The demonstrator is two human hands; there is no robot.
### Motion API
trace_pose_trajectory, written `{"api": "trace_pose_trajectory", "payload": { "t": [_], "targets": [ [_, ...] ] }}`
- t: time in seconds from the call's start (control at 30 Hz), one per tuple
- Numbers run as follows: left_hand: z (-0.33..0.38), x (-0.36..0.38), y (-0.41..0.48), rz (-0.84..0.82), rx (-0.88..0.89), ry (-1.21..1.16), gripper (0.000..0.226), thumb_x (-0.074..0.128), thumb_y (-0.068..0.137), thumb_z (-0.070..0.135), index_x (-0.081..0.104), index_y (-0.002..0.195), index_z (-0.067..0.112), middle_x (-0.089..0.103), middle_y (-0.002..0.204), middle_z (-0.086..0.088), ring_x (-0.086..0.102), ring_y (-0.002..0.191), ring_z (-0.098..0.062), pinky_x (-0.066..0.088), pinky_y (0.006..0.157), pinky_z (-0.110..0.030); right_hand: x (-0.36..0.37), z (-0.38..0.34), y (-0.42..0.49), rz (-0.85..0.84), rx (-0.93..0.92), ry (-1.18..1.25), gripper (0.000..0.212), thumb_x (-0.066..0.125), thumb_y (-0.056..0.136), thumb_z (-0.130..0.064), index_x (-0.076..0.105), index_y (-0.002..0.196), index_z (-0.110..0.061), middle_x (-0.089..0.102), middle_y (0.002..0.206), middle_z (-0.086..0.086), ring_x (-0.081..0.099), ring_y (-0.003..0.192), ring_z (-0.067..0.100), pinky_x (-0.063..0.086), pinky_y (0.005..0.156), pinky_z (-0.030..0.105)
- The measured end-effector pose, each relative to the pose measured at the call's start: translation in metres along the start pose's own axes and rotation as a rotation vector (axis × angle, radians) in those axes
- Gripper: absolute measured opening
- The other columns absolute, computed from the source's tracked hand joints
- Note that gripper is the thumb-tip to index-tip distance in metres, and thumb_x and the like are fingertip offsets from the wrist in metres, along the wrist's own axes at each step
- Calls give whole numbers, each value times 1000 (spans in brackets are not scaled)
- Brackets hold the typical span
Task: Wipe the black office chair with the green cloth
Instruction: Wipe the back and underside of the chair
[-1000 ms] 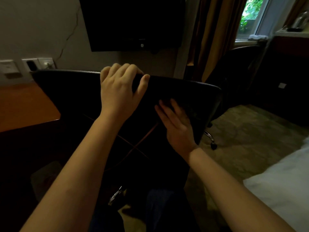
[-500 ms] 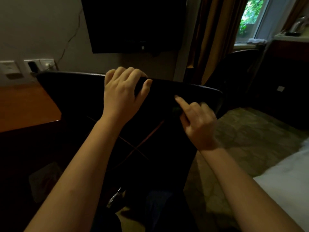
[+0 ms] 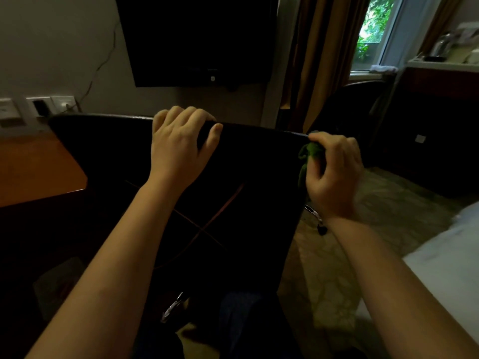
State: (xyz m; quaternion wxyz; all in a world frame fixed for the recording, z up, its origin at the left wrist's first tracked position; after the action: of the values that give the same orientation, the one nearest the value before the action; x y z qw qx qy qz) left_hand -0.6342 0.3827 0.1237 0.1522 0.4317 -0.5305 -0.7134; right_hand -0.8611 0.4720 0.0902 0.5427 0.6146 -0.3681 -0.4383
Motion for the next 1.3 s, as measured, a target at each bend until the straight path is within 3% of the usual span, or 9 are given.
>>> {"api": "trace_pose_trajectory", "payload": {
  "t": [0.23,0.3,0.37,0.47,0.7,0.83,0.93,1.1,1.3],
  "targets": [
    [-2,0,1,-29,1,-2,37,39,100,42,65,105,15,66,102,-3,55,100,-26,28,97,-36,33,-11,-15,20,-27,25,21,60,83,-2,59,102,-10,62,91,17,51,90,28,39,87,28],
    [-2,2,2,-40,-3,-10,38,38,100,42,65,106,15,66,103,-3,55,102,-26,28,98,-36,47,-13,-31,-50,-57,5,13,51,92,-15,59,99,-8,63,86,18,48,86,28,40,78,32],
    [-1,3,2,-43,2,-16,38,39,100,42,65,107,15,66,104,-2,55,102,-25,28,98,-36,67,-14,-62,-213,-86,-16,32,43,96,-25,66,94,-3,63,81,18,48,80,30,42,68,38],
    [2,2,1,-31,22,-11,37,40,100,40,65,107,15,66,102,-2,56,100,-25,29,97,-36,84,-14,-100,-410,-27,-31,31,47,83,-21,72,89,-3,68,81,12,63,74,32,53,58,34],
    [4,2,0,-8,23,-9,35,42,100,39,66,105,14,66,101,-2,57,98,-25,30,95,-35,90,-9,-106,-460,15,-40,30,46,79,-22,68,92,-5,71,82,11,69,69,28,46,56,29],
    [3,2,-1,0,29,0,34,42,100,39,66,105,14,66,100,-3,56,97,-25,30,95,-36,71,-11,-84,-325,-80,-9,30,43,94,-23,67,99,-5,67,81,17,66,67,34,52,54,32],
    [3,4,0,-11,31,8,34,42,100,39,65,105,15,66,101,-3,56,97,-26,30,95,-36,52,-10,-44,-151,-127,-105,31,31,103,-26,57,101,-8,62,76,16,54,67,28,43,52,32],
    [-1,2,2,-27,17,-1,36,40,100,40,65,106,15,66,102,-3,56,98,-26,30,96,-37,36,-20,-8,-39,-233,-109,36,43,102,-16,73,89,1,59,68,13,56,55,29,46,50,34],
    [5,1,-2,-30,35,9,35,41,100,39,65,106,15,66,102,-2,56,98,-26,29,95,-35,12,-9,4,116,-94,-26,19,55,91,-1,60,109,-7,57,81,13,49,77,26,42,76,29]
  ]
}}
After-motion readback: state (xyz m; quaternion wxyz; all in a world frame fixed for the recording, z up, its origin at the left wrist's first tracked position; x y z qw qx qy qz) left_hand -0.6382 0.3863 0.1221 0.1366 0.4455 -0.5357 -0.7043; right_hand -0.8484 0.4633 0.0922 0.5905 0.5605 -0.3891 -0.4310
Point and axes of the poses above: each hand's wrist, its own y-axis towards the middle knuckle, its own x-axis out of the palm, z = x × y, the point moved 8 cm from there along y, towards the middle knuckle
